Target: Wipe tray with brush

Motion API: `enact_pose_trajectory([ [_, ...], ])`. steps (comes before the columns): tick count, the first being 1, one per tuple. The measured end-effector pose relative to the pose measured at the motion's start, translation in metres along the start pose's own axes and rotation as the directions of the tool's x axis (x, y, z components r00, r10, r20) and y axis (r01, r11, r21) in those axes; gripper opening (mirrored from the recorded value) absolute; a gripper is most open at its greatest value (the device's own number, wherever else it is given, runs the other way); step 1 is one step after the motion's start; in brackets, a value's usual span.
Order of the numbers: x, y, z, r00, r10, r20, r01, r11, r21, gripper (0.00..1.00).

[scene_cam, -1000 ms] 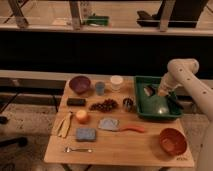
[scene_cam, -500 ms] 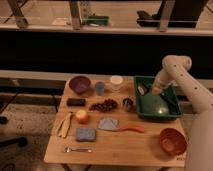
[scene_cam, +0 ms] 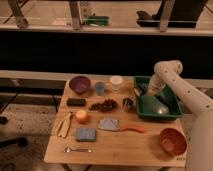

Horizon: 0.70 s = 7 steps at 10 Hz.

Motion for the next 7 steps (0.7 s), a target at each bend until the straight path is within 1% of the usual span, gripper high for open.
enact_pose_trajectory([
  [2,-0.012,-0.016,0.01,1.0,-0.001,-0.018,0.002,0.999,0.053,0.0],
  [3,-0.017,-0.03,0.014,0.999,-0.001,-0.038,0.005,0.995,0.099,0.0],
  [4,-0.016,-0.039,0.016,0.999,0.005,-0.051,0.001,0.992,0.128,0.0],
  [5,-0.009,-0.054,0.016,0.997,0.023,-0.074,-0.01,0.984,0.178,0.0],
  [7,0.002,-0.063,0.011,0.994,0.045,-0.1,-0.023,0.976,0.217,0.0],
])
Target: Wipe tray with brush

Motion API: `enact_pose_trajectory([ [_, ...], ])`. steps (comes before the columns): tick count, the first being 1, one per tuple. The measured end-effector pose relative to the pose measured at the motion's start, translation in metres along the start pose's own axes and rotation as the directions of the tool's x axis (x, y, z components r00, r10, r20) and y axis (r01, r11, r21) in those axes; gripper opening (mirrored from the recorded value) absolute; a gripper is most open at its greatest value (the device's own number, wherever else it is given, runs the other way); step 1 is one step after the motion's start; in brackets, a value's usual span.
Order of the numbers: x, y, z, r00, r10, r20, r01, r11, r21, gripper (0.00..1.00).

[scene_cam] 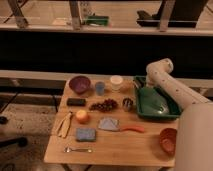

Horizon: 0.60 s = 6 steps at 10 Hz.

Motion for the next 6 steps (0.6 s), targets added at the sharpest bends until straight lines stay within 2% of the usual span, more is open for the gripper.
enact_pose_trajectory([
  [2,0.015,-0.005,0.003,0.998,0.008,-0.058,-0.006,0.999,0.038,0.0],
  [4,0.019,0.002,0.015,0.994,-0.008,-0.111,0.015,0.998,0.062,0.0],
  [6,0.02,0.012,0.025,0.988,-0.037,-0.147,0.049,0.995,0.082,0.0],
])
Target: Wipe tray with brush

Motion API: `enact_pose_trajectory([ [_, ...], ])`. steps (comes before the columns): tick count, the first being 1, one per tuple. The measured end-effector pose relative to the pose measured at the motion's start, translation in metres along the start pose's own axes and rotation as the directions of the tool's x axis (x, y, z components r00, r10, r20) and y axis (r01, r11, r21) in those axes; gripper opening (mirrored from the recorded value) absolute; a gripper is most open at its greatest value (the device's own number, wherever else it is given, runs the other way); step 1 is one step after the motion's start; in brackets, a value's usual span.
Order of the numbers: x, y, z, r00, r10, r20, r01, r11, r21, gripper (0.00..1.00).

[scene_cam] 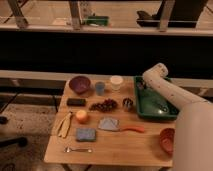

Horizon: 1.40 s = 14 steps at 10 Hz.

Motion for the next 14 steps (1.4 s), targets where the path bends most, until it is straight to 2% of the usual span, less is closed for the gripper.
enact_pose_trajectory([
  [1,0.001,0.004,0.003,1.0,-0.011,-0.008,0.011,1.0,-0.001,0.0],
  [2,0.0,0.012,0.007,1.0,-0.021,-0.005,0.021,0.999,-0.025,0.0],
  [6,0.005,0.02,0.005,1.0,-0.031,0.003,0.031,0.998,-0.061,0.0],
  [11,0.027,0.032,0.002,0.999,-0.035,-0.011,0.034,0.996,-0.083,0.0],
  [14,0.034,0.042,0.0,0.999,-0.038,0.004,0.038,0.99,-0.134,0.0],
])
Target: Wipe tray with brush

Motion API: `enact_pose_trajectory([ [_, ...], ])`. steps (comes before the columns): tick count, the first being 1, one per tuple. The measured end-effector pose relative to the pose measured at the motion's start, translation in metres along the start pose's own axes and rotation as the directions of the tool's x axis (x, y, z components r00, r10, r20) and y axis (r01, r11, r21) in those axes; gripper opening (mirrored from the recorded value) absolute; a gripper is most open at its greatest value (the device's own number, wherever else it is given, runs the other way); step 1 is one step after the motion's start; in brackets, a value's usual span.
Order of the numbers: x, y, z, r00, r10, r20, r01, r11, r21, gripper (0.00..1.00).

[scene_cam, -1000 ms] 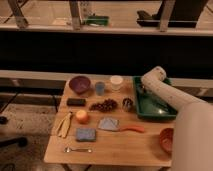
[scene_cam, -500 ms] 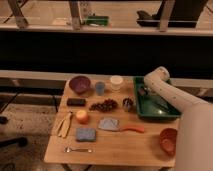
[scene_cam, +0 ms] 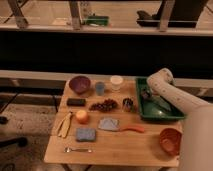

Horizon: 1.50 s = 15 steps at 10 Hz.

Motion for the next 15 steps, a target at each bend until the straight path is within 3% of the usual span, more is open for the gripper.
enact_pose_trajectory([
  [3,-0.003,0.008,-0.006,0.998,-0.008,0.055,0.013,0.995,-0.097,0.0],
  [5,-0.004,0.013,-0.011,0.997,-0.023,0.077,0.034,0.99,-0.136,0.0],
  [10,-0.007,0.026,-0.021,0.994,-0.062,0.095,0.076,0.986,-0.151,0.0],
  [15,0.004,0.036,-0.021,0.994,-0.089,0.067,0.097,0.986,-0.137,0.0],
])
